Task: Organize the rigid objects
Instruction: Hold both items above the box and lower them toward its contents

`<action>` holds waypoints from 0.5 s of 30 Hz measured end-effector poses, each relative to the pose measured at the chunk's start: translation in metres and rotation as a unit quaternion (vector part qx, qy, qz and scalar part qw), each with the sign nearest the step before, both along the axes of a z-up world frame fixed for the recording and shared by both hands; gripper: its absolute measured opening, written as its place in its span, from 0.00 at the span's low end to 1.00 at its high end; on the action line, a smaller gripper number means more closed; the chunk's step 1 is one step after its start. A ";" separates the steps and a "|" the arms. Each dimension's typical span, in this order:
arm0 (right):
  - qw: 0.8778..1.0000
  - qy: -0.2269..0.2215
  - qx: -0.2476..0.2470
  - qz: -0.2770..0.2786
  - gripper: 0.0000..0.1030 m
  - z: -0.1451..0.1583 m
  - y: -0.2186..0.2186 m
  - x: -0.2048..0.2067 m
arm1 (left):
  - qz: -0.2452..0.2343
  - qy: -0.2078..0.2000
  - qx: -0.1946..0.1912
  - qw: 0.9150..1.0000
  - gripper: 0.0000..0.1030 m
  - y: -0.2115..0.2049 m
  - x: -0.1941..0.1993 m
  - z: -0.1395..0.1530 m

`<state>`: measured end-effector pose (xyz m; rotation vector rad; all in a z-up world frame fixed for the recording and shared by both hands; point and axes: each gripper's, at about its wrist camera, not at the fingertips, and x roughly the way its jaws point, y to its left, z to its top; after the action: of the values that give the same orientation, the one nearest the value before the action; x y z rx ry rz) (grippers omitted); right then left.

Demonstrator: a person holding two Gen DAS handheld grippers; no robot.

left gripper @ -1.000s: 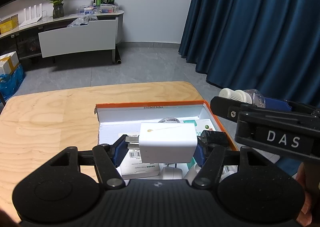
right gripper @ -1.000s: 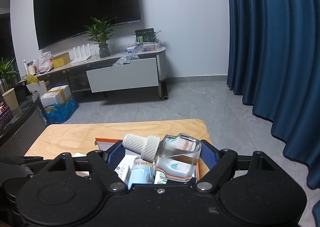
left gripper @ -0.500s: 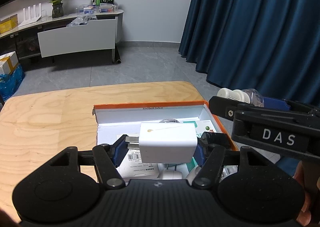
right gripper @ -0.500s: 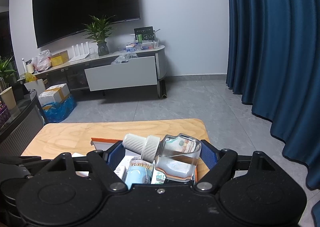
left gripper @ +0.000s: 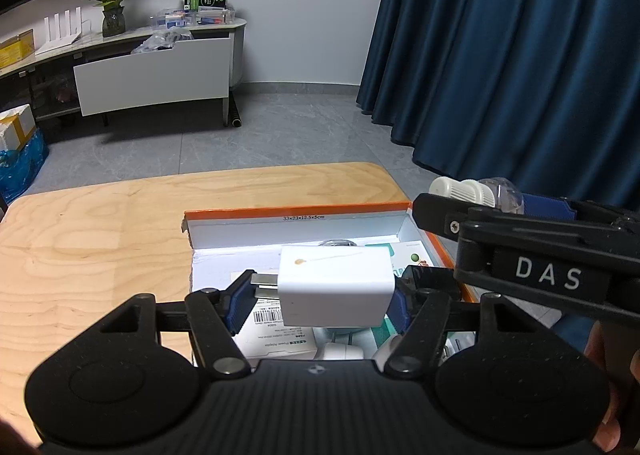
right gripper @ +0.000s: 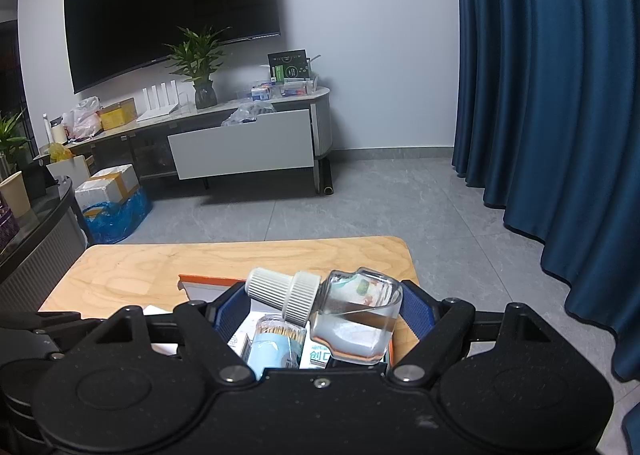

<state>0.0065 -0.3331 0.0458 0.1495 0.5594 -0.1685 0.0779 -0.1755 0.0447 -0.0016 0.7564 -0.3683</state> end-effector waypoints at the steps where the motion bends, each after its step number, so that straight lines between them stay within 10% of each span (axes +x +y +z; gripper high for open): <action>1: 1.000 0.000 0.000 0.000 0.93 -0.001 0.000 0.001 | 0.000 0.001 0.000 1.000 0.64 0.000 0.000 0.000; 15: 1.000 0.010 0.001 0.000 0.93 -0.007 -0.001 0.008 | 0.000 0.003 -0.001 1.000 0.64 0.001 0.002 -0.001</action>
<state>0.0149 -0.3342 0.0391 0.1502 0.5788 -0.1701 0.0799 -0.1741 0.0434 -0.0052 0.7618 -0.3692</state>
